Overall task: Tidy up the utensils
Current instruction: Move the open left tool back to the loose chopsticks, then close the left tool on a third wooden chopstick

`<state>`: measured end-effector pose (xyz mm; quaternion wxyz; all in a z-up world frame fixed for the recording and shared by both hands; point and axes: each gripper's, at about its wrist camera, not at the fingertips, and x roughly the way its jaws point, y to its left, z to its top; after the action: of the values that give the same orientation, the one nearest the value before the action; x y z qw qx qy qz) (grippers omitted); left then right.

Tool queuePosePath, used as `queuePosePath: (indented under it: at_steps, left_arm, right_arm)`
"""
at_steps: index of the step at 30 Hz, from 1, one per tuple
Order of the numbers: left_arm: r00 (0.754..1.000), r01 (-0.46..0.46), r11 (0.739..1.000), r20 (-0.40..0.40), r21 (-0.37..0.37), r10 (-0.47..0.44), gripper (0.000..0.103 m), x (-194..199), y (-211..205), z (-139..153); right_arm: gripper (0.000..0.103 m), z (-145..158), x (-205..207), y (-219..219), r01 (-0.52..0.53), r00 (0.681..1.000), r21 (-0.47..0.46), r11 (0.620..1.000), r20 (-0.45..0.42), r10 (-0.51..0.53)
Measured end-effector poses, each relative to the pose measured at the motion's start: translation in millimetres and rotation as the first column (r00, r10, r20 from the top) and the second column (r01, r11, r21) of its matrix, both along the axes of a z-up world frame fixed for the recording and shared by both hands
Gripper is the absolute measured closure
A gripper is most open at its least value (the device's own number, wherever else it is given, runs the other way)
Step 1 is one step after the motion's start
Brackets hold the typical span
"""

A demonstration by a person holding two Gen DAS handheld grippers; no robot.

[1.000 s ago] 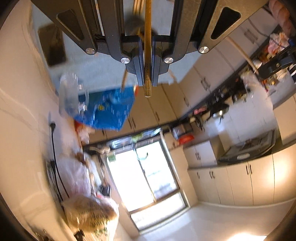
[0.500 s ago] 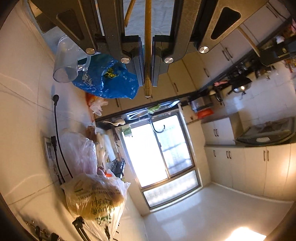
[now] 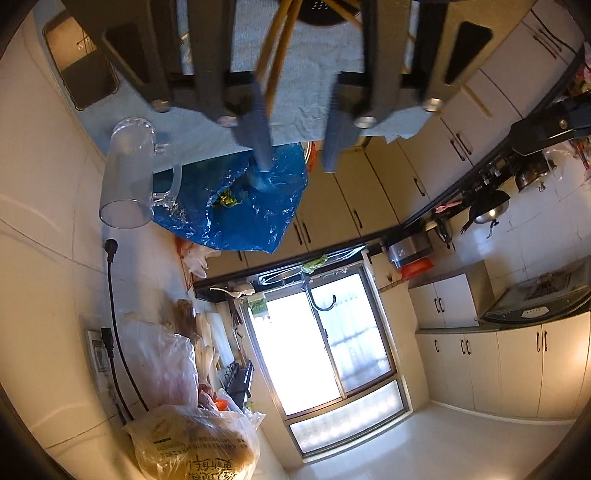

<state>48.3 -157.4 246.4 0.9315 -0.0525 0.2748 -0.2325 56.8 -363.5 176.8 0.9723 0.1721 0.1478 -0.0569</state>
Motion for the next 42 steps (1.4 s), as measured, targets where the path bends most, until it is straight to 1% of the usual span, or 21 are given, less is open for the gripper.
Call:
queuePosePath:
  at_steps: [3,5,7,12,15,17,19,20,22,24,25,26,27,29,31,33,35,37,39,40,42]
  left_arm:
    - [1.0,-0.009,1.0,0.022,-0.011,0.009,0.076,-20.5,13.4,6.1]
    - [0.999,-0.021,1.0,0.033,-0.019,0.021,0.069,-35.3,24.1,8.9]
    - [0.998,-0.037,0.999,0.042,-0.037,0.038,0.065,-51.9,37.3,9.4]
    - [0.997,-0.076,0.996,0.03,-0.045,0.077,0.054,-80.8,60.7,-7.1]
    - [0.995,-0.092,0.996,-0.039,-0.018,0.091,0.052,-83.9,65.0,-36.2]
    - [0.989,-0.085,0.996,-0.118,0.003,0.085,0.052,-82.4,64.3,-64.7]
    - [0.979,-0.067,0.997,-0.193,0.036,0.073,0.052,-79.5,59.4,-94.7]
    - [0.972,-0.056,0.997,-0.225,0.058,0.068,0.052,-77.7,55.1,-109.6]
    - [0.958,-0.022,0.994,-0.281,0.108,0.051,0.052,-73.7,42.6,-137.1]
    - [0.938,0.027,0.988,-0.345,0.155,0.028,0.052,-67.8,26.6,-163.9]
    - [0.924,0.053,0.983,-0.382,0.175,0.018,0.053,-64.6,18.3,-178.2]
    - [0.914,0.072,0.98,-0.405,0.186,0.01,0.055,-63.5,12.7,-188.8]
    - [0.907,0.089,0.976,-0.422,0.2,0.003,0.056,-60.9,4.2,-196.8]
    - [0.899,0.118,0.966,-0.438,0.231,-0.005,0.056,-57.6,-9.3,-210.0]
    - [0.898,0.134,0.958,-0.441,0.252,-0.009,0.057,-53.5,-19.3,-218.2]
    - [0.9,0.14,0.951,-0.437,0.276,-0.005,0.064,-47.6,-28.1,-223.2]
    - [0.897,0.151,0.944,-0.442,0.295,-0.006,0.078,-39.9,-37.4,-225.8]
    - [0.891,0.16,0.939,-0.453,0.306,-0.004,0.089,-34.6,-43.2,-231.2]
    - [0.887,0.163,0.94,-0.462,0.3,-0.006,0.09,-31.3,-45.4,-235.5]
    - [0.893,0.156,0.939,-0.45,0.308,-0.001,0.093,-31.2,-46.5,-236.4]
    - [0.902,0.156,0.933,-0.431,0.323,-0.001,0.094,-32.5,-49.9,-237.6]
  right_arm:
    - [0.064,11.5,-18.1,-0.2,-0.007,1.0,0.0,1.0,0.017,0.007]
    - [0.054,19.1,-33.2,-0.9,-0.01,1.0,-0.003,1.0,0.028,0.01]
    - [0.05,25.2,-51.5,-1.6,-0.008,0.999,-0.01,1.0,0.033,0.008]
    - [0.038,20.2,-96.9,-7.6,0.005,1.0,-0.03,1.0,0.002,-0.005]
    - [0.035,-4.2,-117.2,-13.8,0.004,0.996,-0.05,0.999,-0.089,-0.009]
    - [0.035,-30.6,-125.6,-20.3,-0.001,0.984,-0.054,0.999,-0.178,-0.009]
    - [0.035,-60.0,-130.2,-28.5,-0.011,0.961,-0.036,0.999,-0.278,0.001]
    - [0.035,-79.9,-131.6,-33.4,-0.026,0.938,-0.013,1.0,-0.346,0.02]
    - [0.035,-104.9,-131.2,-40.4,-0.045,0.903,0.019,0.999,-0.426,0.049]
    - [0.04,-130.2,-130.9,-43.6,-0.072,0.864,0.04,0.997,-0.497,0.082]
    - [0.047,-141.6,-130.1,-43.9,-0.081,0.843,0.04,0.996,-0.53,0.09]
    - [0.051,-147.2,-129.5,-43.2,-0.085,0.832,0.039,0.996,-0.548,0.092]
    - [0.052,-153.4,-128.8,-42.7,-0.091,0.822,0.041,0.995,-0.562,0.098]
    - [0.053,-159.4,-128.5,-41.1,-0.1,0.816,0.042,0.994,-0.568,0.106]
    - [0.053,-164.0,-126.3,-38.3,-0.11,0.812,0.037,0.993,-0.572,0.112]
    - [0.053,-165.8,-121.9,-34.3,-0.121,0.805,0.018,0.992,-0.583,0.109]
    - [0.056,-165.4,-116.1,-27.8,-0.13,0.798,-0.008,0.991,-0.594,0.1]
    - [0.057,-166.2,-112.1,-23.0,-0.135,0.798,-0.048,0.99,-0.597,0.08]
    - [0.058,-167.0,-107.5,-19.1,-0.138,0.797,-0.065,0.988,-0.6,0.072]
    - [0.06,-167.0,-105.0,-17.2,-0.139,0.795,-0.078,0.987,-0.603,0.064]
    - [0.064,-168.1,-102.8,-14.2,-0.142,0.794,-0.107,0.984,-0.606,0.049]
